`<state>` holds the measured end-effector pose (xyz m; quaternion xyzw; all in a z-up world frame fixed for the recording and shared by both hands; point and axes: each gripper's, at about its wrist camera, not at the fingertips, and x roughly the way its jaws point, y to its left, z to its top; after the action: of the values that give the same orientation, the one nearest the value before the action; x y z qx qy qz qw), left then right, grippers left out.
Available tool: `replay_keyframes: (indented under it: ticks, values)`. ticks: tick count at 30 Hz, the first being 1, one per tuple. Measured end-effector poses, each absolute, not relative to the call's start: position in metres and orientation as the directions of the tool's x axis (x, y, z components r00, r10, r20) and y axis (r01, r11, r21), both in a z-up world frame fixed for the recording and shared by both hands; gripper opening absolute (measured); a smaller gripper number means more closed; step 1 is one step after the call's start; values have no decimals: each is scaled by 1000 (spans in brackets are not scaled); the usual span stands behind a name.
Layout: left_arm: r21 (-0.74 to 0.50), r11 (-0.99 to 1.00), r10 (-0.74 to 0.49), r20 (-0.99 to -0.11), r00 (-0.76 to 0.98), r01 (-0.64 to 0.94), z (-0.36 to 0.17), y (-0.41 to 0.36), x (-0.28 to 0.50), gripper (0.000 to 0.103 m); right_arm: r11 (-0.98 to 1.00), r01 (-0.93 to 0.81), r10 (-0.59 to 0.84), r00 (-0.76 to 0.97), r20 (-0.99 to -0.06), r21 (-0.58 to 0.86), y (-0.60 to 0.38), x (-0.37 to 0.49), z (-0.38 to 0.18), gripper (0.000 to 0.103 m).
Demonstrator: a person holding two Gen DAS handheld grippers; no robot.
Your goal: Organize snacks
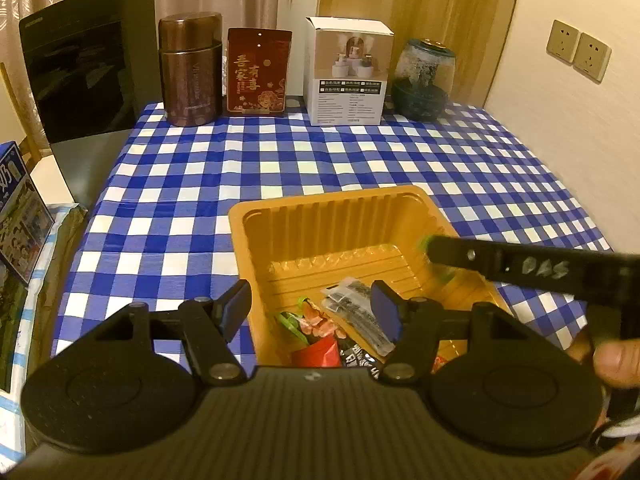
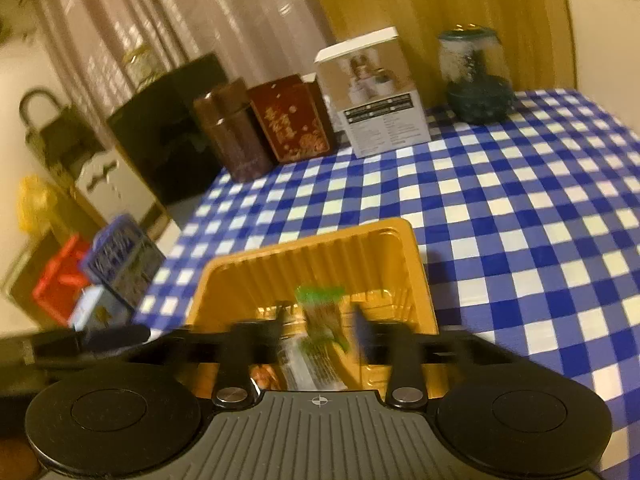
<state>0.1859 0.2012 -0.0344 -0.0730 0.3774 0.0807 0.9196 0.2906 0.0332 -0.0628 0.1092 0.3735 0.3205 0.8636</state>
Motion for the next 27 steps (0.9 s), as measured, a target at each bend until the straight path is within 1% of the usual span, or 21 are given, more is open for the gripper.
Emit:
replay_keyframes:
  ticks: [1, 8, 10, 12, 19, 24, 27]
  values:
    - [-72, 976, 95, -706, 702, -205, -34, 201, 185, 62, 766, -466, 642, 518, -565, 443, 30, 292, -62, 71]
    - [-85, 974, 91, -705, 703, -211, -35, 198, 177, 64, 780, -457, 624, 531, -572, 427, 17, 290, -57, 71]
    - [-84, 974, 92, -704, 704, -211, -34, 195, 174, 66, 791, -448, 611, 537, -582, 416, 13, 287, -57, 71]
    - [-83, 973, 95, -703, 705, -214, -31, 192, 172, 72, 801, -438, 597, 538, -595, 408, 9, 284, -56, 71]
    - [-94, 972, 92, -695, 713, -217, -21, 179, 157, 84, 823, -414, 566, 545, -619, 388, -8, 265, -52, 71]
    - [-89, 972, 98, -686, 721, -217, -10, 164, 142, 96, 837, -403, 545, 549, -633, 370, -21, 245, -44, 71]
    - [-86, 970, 107, -682, 724, -225, -5, 157, 130, 100, 840, -405, 539, 556, -633, 361, -28, 230, -38, 71]
